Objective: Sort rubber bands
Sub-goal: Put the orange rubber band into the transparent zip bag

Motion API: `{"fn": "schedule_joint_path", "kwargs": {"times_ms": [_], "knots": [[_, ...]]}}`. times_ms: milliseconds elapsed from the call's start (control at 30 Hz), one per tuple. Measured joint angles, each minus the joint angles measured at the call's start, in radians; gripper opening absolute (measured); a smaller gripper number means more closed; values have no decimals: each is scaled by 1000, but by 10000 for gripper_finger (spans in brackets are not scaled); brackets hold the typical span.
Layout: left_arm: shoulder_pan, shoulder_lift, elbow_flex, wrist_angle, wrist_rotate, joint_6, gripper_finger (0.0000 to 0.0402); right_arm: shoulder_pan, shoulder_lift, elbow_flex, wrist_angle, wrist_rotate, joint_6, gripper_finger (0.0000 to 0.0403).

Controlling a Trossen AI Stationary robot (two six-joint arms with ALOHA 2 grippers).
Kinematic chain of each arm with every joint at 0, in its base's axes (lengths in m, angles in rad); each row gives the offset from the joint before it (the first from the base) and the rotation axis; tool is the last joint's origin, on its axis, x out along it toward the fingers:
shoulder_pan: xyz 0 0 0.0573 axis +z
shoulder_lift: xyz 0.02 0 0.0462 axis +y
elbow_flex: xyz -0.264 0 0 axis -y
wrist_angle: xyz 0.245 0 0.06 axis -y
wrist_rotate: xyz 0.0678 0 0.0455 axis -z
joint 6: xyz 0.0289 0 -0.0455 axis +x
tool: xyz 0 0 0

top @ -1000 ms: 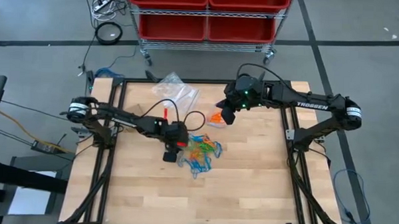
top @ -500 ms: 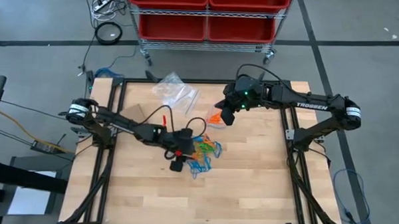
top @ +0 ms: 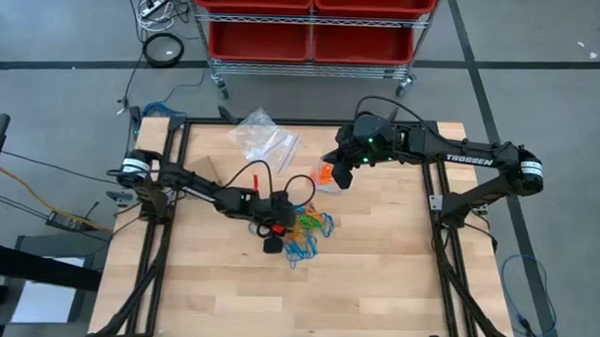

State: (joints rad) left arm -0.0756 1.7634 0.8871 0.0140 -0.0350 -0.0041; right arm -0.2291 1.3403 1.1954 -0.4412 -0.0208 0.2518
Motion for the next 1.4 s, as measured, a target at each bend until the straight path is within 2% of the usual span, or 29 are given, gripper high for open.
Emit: {"fn": "schedule_joint_path", "kwargs": {"times_ms": [133,300,467,567,700,767,867,1000,1233,1400], "knots": [[16,13,0,-5,-1,0,104,0,0,0,3,0,0,0],[25,66,2,19,88,-8,103,7,0,0,15,0,-1,0],[23,81,4,27,57,-27,101,8,0,0,23,0,-3,0],[25,79,8,19,56,-10,79,7,0,0,26,1,-5,0],[26,78,54,-73,90,56,14,7,0,0,25,1,-10,0],[26,70,85,-150,93,83,10,8,0,0,24,0,-10,0],[21,36,132,-281,97,121,4,8,0,0,25,0,-10,0],[14,-55,187,-370,78,156,3,18,0,0,25,1,-11,0],[14,-210,195,-459,75,153,1,31,0,0,27,0,-17,0],[22,-228,191,-525,138,124,4,33,0,0,28,1,-17,0]]}}
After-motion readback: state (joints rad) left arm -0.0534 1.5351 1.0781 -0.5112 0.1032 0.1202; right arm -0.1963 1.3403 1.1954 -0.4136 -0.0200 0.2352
